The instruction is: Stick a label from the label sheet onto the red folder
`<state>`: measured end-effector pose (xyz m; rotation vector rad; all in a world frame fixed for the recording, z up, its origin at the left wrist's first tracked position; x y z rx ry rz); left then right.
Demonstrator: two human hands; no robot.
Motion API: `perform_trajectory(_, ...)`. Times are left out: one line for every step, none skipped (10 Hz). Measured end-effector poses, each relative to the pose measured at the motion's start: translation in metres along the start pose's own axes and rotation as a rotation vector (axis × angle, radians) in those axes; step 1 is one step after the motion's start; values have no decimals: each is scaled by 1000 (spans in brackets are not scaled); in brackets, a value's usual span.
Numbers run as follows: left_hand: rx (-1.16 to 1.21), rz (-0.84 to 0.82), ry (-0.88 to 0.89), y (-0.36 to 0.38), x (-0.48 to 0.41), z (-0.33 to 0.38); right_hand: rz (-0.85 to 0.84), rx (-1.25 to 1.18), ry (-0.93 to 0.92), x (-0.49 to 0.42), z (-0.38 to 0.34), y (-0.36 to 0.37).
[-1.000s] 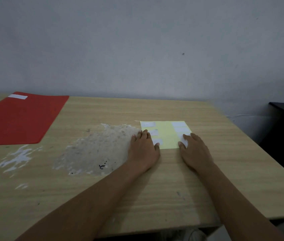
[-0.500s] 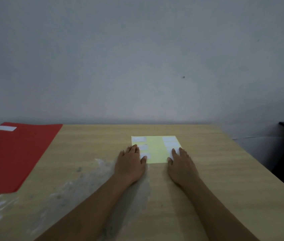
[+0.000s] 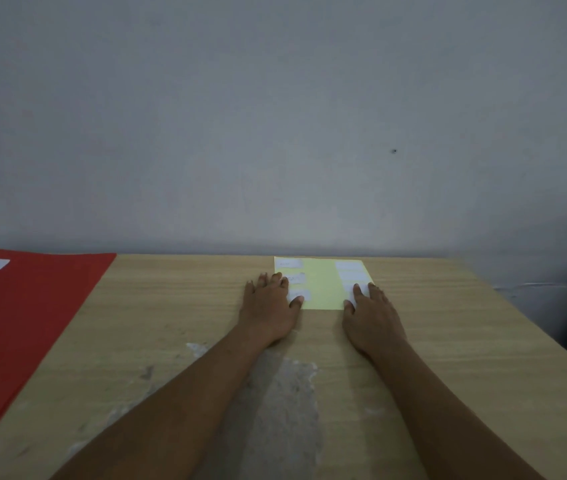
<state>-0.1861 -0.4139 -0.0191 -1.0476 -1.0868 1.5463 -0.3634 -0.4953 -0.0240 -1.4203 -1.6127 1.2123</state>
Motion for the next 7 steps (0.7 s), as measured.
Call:
perform_trajectory(26,9,-1,1,-3,0,-2,-6,3,-2,1,-1)
perform_trajectory(33,30,2,1,-4,0,22,9,-3,-3,2,0)
perform_trajectory(33,39,9,2,-3,-1,29,15,-4,-3,2,1)
perform_trajectory(109,56,26,0,0,-3,72,6,-34,-2,3,3)
perform_trajectory(152,77,39,-3,5,-6,104,-20,-51,1,1,1)
perform_trajectory(85,89,51,-8,28,-12,104,-22,-104,25,-13,4)
perform_trajectory(73,84,63,-11,47,-21,85,-5,-197,49,-29,11)
Point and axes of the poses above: each hand's wrist, its own x-axis away from the middle knuckle, its own y-axis out of the palm, z = x × y, the point moved 1 cm from there along -x, towards the middle knuckle, and after that the axes turned 12 degrees about y, right-handed, at the moved point
